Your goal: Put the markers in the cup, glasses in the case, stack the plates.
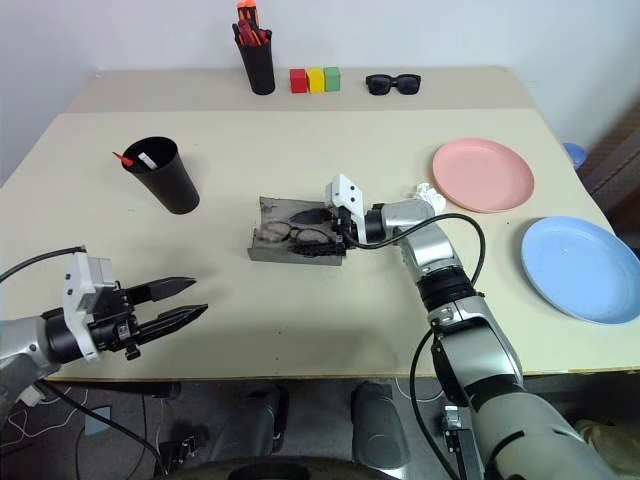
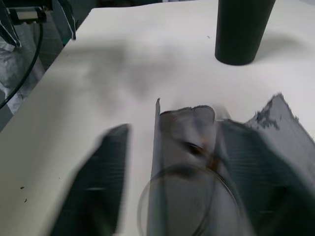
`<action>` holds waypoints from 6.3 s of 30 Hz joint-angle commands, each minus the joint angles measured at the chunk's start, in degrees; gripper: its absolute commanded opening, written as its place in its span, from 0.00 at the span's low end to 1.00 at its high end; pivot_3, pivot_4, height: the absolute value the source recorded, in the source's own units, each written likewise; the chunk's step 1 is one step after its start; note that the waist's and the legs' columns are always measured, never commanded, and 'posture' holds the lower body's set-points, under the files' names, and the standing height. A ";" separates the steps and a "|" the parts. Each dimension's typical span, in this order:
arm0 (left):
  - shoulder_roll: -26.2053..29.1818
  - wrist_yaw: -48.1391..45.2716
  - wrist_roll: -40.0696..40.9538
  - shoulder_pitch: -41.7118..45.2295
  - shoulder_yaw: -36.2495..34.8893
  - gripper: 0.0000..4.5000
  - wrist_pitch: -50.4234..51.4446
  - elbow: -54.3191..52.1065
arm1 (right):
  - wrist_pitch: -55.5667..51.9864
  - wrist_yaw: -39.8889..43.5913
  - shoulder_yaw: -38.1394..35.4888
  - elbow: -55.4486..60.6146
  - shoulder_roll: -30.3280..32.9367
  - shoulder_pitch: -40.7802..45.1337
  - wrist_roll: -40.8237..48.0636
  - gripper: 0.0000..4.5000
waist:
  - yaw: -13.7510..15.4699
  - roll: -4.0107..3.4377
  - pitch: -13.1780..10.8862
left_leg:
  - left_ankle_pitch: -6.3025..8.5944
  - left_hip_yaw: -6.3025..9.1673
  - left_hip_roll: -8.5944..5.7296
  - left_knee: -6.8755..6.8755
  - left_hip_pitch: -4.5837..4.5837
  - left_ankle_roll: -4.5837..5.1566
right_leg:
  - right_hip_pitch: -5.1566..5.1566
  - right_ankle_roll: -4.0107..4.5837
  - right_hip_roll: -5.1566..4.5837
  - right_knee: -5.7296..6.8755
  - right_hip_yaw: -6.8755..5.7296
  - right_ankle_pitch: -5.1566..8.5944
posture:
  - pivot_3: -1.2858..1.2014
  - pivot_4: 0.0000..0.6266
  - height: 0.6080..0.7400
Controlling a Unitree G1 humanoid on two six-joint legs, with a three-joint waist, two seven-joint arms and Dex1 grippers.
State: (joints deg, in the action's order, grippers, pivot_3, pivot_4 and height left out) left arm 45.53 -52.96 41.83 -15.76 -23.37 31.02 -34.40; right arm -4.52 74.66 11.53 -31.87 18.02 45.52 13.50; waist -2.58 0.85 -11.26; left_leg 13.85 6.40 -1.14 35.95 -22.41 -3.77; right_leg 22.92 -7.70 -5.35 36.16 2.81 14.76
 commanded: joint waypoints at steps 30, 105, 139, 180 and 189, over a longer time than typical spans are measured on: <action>-4.16 3.19 2.68 9.15 2.53 0.56 -0.59 5.63 | -6.80 -10.55 -5.39 13.60 6.40 -7.99 1.17 1.00 | 0.02 -0.01 -0.01 | -0.01 0.00 0.00 -0.02 -0.01 -0.01 | 0.01 0.01 0.00 -0.01 0.01 -0.01 | 0.52 0.24 1.00; -4.46 6.62 3.20 7.92 4.59 0.56 0.94 2.83 | -9.63 -9.58 -3.20 25.74 8.22 -17.56 5.13 1.00 | 0.15 0.02 0.00 | 0.00 0.00 0.00 0.03 -0.01 -0.02 | -0.04 0.06 -0.01 -0.06 0.01 0.02 | 0.52 0.24 1.00; -2.24 3.82 0.68 4.80 3.17 0.56 -1.01 3.78 | -4.20 -14.45 -0.83 20.85 3.60 -16.35 0.43 0.01 | 0.07 0.01 0.00 | 0.00 0.00 0.00 -0.03 -0.01 -0.01 | 0.00 0.06 0.00 -0.06 0.01 0.02 | 0.52 0.24 1.00; -4.35 2.82 -2.53 5.79 5.25 0.56 -2.75 4.94 | 38.58 -47.73 -14.97 0.54 7.28 -11.73 -16.26 0.01 | -0.01 0.00 -0.01 | -0.01 0.00 -0.01 -0.05 -0.01 -0.01 | -0.01 0.07 0.00 -0.06 0.01 0.02 | 0.52 0.24 1.00; -4.63 2.65 -3.33 7.19 6.30 0.56 -3.32 5.93 | 50.27 -79.80 -4.00 -8.88 13.90 -9.79 -48.97 0.01 | -0.02 0.00 -0.01 | -0.02 -0.08 -0.02 -0.05 -0.02 -0.02 | 0.05 0.08 0.00 -0.04 0.10 0.02 | 0.52 0.24 1.00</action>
State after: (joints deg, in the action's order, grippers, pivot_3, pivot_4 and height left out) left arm 40.97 -50.07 38.61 -8.99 -16.68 29.05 -27.94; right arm 44.34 0.73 6.32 -40.90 31.13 34.31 -31.07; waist -2.59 0.85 -11.26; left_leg 13.83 6.32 -1.16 35.90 -22.43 -3.79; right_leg 22.98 -7.62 -5.35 36.12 2.91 14.78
